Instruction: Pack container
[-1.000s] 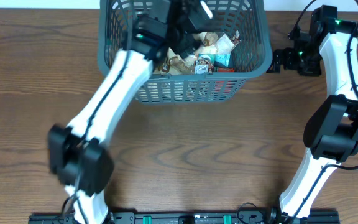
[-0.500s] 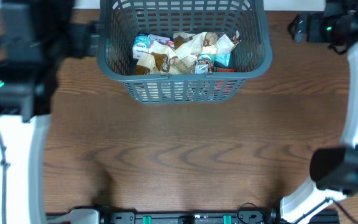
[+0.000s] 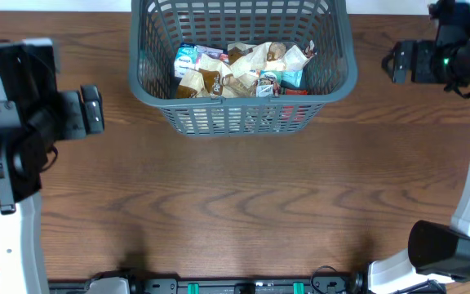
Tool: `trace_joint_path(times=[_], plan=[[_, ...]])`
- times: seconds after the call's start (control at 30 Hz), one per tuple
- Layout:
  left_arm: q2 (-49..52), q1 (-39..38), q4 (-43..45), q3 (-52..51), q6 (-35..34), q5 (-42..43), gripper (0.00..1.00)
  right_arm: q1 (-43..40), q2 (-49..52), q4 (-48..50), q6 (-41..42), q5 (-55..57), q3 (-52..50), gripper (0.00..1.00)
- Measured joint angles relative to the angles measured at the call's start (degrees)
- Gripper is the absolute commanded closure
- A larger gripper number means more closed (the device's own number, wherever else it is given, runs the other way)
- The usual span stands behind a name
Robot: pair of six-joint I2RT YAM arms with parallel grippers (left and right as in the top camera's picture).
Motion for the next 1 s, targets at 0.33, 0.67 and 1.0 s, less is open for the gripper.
trace_joint_path(times=[0.33, 0.67, 1.0], plan=[[-12.8, 0.0, 9.9, -25.0, 0.5, 6.3, 0.01, 2.3, -12.7, -3.9, 1.9, 2.5, -6.5, 0.01], [-22.1, 0.0, 19.6, -45.9, -0.7, 10.7, 0.01, 13.0, -36.0, 14.6, 5.7, 5.7, -44.6, 0.01], [-26.8, 0.0, 21.9, -50.9, -2.6, 10.8, 0.01, 15.4, -49.7, 22.7, 8.6, 7.1, -68.1, 0.01]])
